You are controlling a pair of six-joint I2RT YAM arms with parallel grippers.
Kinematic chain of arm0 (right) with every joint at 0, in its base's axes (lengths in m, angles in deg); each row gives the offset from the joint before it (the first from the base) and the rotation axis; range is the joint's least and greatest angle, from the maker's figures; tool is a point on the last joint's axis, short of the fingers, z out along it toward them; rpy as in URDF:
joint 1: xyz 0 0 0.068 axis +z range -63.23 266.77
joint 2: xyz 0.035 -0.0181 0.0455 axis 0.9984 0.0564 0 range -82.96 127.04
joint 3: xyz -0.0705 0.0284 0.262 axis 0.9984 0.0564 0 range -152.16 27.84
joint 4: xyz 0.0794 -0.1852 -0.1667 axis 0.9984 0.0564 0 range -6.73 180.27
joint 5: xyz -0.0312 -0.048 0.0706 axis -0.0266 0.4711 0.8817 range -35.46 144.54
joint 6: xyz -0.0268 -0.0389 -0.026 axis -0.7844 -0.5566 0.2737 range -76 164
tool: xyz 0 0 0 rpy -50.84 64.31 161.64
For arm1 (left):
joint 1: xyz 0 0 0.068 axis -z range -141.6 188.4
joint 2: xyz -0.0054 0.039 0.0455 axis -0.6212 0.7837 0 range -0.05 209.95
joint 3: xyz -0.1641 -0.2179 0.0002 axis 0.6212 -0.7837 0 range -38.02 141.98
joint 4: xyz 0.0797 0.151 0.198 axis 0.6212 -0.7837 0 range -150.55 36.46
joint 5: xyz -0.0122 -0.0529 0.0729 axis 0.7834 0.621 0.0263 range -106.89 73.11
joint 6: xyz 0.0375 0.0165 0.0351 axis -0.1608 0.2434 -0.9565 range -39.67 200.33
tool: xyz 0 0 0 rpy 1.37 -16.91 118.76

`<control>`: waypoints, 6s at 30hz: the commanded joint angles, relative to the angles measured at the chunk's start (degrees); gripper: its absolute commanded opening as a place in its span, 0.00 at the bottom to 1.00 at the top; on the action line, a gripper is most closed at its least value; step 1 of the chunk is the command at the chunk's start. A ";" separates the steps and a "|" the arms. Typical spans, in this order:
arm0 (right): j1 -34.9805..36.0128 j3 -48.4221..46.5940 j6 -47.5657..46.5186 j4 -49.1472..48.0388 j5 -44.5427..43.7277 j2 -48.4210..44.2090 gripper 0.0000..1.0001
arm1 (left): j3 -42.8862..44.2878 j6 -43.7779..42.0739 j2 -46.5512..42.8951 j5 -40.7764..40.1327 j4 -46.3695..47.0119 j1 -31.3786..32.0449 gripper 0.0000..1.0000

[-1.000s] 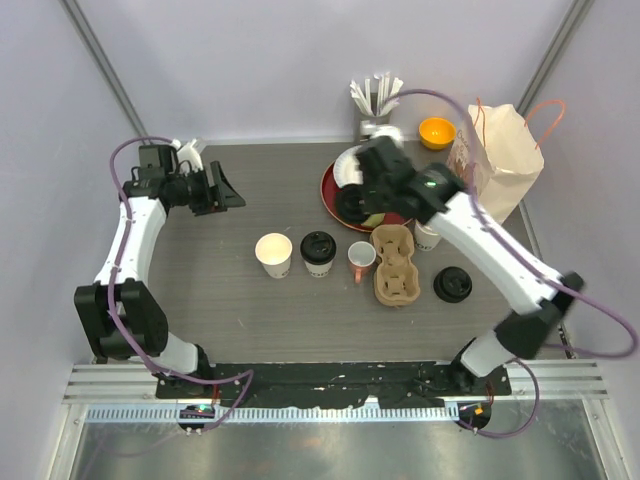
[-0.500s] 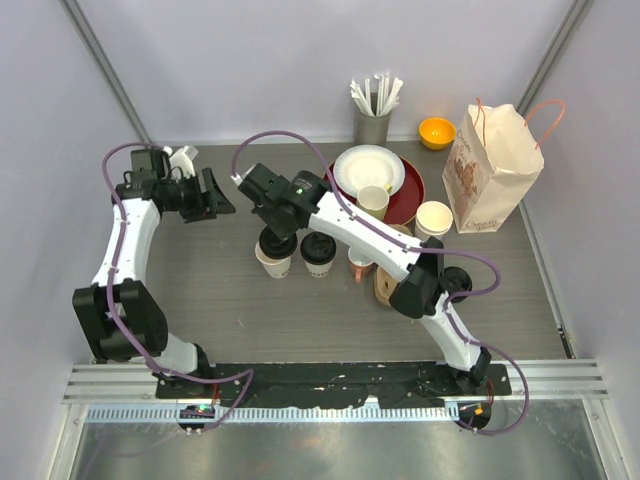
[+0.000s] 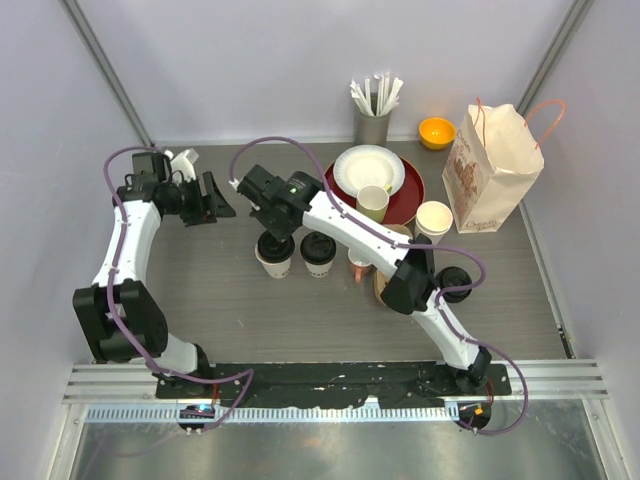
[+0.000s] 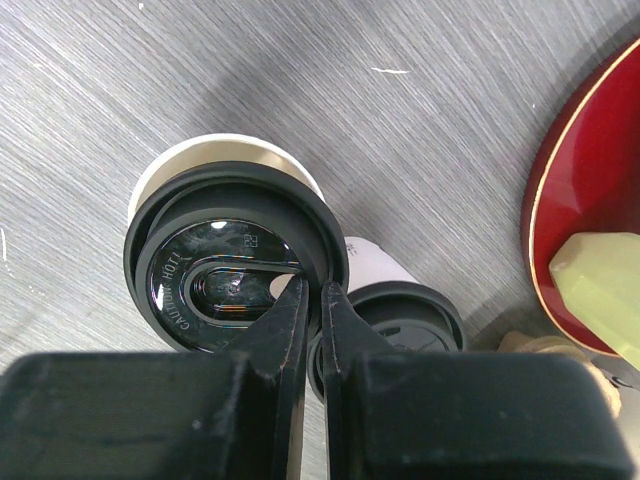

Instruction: Pack the takeout coffee

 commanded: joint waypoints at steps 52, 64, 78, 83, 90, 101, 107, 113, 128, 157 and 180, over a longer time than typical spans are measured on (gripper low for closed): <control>-1.47 3.43 0.93 -5.59 4.66 2.93 0.01 | -9.98 2.81 -1.74 6.48 3.84 2.62 0.42; -1.38 3.96 1.46 -6.21 4.48 1.79 0.01 | -11.83 5.27 2.39 10.08 5.78 4.91 0.41; -1.38 5.81 2.34 -8.41 4.49 0.82 0.01 | -12.71 4.22 7.49 9.12 2.98 6.67 0.16; -1.38 11.25 4.53 -13.05 3.69 -2.16 0.01 | -13.50 -0.53 9.34 8.33 -1.52 6.58 0.08; -0.94 21.44 6.99 -20.17 0.63 -7.52 0.01 | -14.91 -3.43 10.22 3.58 -2.22 6.67 0.01; -0.85 29.63 7.53 -26.16 2.29 -12.98 0.01 | -8.76 -3.78 1.26 6.92 -1.17 6.67 0.25; -0.85 27.70 6.56 -24.06 4.39 -11.66 0.01 | -5.07 -7.82 -3.40 8.58 -2.05 6.49 0.34; -1.03 25.32 8.14 -22.12 4.92 -10.78 0.01 | -6.64 -30.90 -9.02 17.98 -5.29 6.67 0.53; -2.35 24.88 14.20 -22.91 7.21 -10.51 0.01 | -28.09 -88.70 -20.19 33.64 -6.29 6.67 0.45; -1.56 25.67 13.77 -25.63 3.61 -10.69 0.01 | -39.25 -81.30 -32.93 19.57 15.70 12.73 0.52; -0.85 26.28 14.38 -25.02 2.38 -10.69 0.01 | -46.72 -77.69 -28.90 11.41 31.97 18.88 0.33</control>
